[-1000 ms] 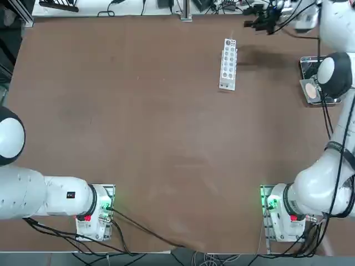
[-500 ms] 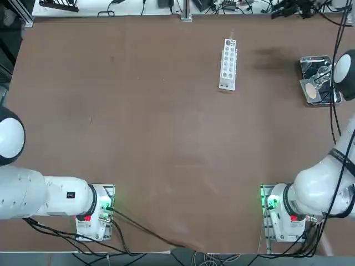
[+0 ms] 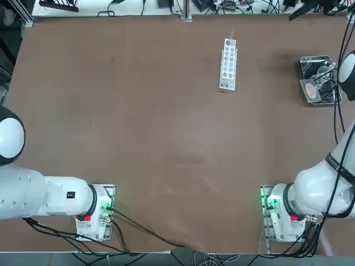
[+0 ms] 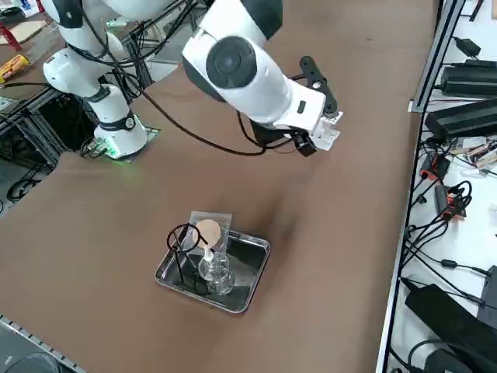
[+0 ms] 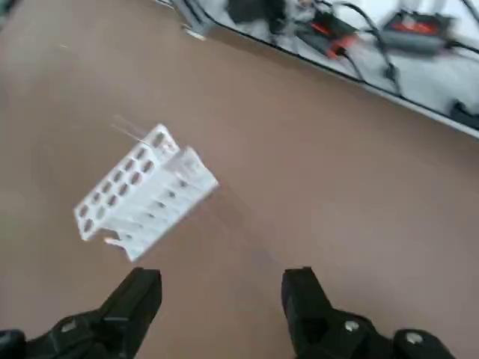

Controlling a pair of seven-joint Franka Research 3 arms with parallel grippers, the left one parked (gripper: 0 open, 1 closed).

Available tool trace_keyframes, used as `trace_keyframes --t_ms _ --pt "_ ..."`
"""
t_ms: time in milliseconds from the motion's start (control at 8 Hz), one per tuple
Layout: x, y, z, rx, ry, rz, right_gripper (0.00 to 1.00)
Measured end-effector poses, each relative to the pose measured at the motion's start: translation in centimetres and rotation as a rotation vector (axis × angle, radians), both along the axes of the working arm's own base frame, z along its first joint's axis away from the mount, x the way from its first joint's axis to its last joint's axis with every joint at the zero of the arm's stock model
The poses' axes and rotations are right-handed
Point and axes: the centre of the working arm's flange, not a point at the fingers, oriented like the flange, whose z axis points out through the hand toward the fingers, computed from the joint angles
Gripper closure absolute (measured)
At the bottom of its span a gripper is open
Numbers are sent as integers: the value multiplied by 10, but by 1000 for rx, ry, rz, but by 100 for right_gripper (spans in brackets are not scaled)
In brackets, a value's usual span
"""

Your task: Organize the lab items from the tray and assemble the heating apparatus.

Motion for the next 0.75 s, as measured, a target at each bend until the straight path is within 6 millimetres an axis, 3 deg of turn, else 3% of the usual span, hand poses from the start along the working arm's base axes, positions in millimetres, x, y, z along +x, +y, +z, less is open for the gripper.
trace_keyframes --t_ms 250,375,750 --pt "-8 -40 29 -141 59 -144 2" --pt "-16 -63 31 -170 109 -256 1" --pt "-38 -128 7 -302 271 -534 1"
